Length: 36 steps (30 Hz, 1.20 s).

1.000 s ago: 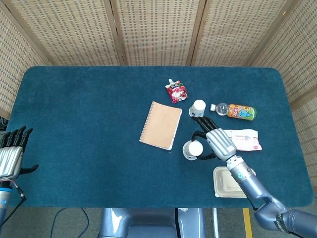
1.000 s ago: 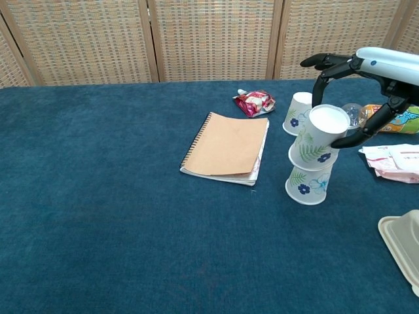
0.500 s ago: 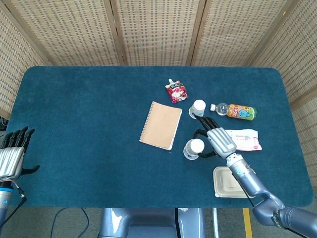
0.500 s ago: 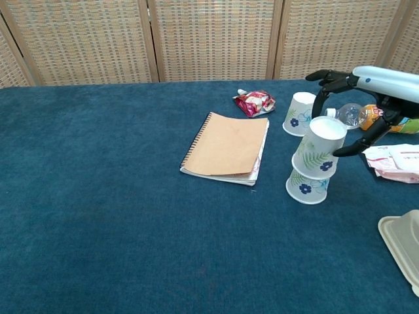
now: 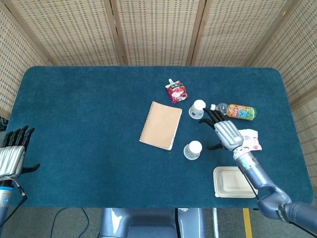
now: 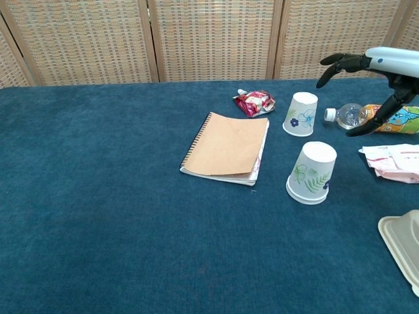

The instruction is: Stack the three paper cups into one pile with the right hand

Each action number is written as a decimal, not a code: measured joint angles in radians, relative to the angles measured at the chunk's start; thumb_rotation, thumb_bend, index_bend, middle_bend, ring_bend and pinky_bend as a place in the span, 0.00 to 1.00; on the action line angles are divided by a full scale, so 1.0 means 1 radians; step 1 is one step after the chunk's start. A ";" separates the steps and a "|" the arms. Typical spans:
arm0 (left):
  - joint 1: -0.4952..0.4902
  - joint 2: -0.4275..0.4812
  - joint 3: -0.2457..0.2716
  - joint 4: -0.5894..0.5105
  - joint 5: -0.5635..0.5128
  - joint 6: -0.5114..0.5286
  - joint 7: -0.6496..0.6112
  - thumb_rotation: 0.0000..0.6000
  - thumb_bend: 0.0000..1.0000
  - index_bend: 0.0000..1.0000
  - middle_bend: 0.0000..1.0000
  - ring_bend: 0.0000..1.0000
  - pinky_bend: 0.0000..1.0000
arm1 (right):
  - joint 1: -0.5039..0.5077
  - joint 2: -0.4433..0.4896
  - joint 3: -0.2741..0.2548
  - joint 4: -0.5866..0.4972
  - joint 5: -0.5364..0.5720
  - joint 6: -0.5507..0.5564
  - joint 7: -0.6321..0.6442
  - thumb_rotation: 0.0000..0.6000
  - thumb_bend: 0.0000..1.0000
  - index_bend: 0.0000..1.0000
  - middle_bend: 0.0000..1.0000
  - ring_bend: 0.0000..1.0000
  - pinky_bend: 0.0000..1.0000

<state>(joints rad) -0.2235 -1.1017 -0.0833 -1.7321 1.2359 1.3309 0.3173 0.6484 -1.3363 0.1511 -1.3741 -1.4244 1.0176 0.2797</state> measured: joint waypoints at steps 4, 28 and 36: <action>0.000 -0.011 -0.003 0.013 0.016 0.011 -0.013 1.00 0.01 0.00 0.00 0.00 0.02 | 0.032 0.010 0.031 0.026 0.034 -0.044 -0.019 1.00 0.20 0.29 0.00 0.00 0.00; -0.011 -0.048 -0.024 0.071 -0.013 0.006 0.004 1.00 0.01 0.00 0.00 0.00 0.02 | 0.275 -0.200 0.124 0.477 0.207 -0.330 -0.177 1.00 0.20 0.33 0.03 0.00 0.00; -0.022 -0.055 -0.029 0.086 -0.037 -0.020 0.012 1.00 0.01 0.00 0.00 0.00 0.02 | 0.340 -0.307 0.120 0.667 0.219 -0.424 -0.171 1.00 0.20 0.35 0.03 0.00 0.00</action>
<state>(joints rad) -0.2453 -1.1570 -0.1119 -1.6462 1.1984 1.3111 0.3289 0.9885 -1.6430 0.2711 -0.7072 -1.2054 0.5940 0.1092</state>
